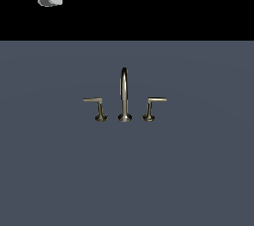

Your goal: Turn on the faucet by rotating a designated handle.

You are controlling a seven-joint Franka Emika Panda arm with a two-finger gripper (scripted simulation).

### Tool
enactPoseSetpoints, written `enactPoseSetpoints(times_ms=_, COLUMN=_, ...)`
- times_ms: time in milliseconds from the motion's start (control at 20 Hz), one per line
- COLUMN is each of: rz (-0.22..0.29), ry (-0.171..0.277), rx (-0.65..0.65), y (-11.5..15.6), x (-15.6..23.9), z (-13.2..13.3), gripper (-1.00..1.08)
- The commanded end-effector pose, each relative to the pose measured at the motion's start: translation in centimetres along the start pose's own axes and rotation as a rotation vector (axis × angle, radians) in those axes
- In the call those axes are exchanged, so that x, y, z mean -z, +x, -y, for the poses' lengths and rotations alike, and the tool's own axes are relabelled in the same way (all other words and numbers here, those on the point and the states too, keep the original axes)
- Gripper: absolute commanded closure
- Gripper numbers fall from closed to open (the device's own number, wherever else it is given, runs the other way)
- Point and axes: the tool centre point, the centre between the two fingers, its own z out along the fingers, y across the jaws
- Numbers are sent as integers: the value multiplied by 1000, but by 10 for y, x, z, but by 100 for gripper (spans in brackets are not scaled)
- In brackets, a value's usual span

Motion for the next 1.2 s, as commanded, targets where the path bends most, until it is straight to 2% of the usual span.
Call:
enactPoseSetpoints(times_ms=0, rz=0, ry=3, rx=-53, y=4, x=-13, z=12, gripper=108)
enactPoseSetpoints(times_ms=600, rz=2, ry=11, rx=-284, y=33, x=-71, z=62, gripper=108)
enactPoseSetpoints(times_ms=1150, rz=1, ry=16, rx=-470, y=65, x=-117, z=97, gripper=108)
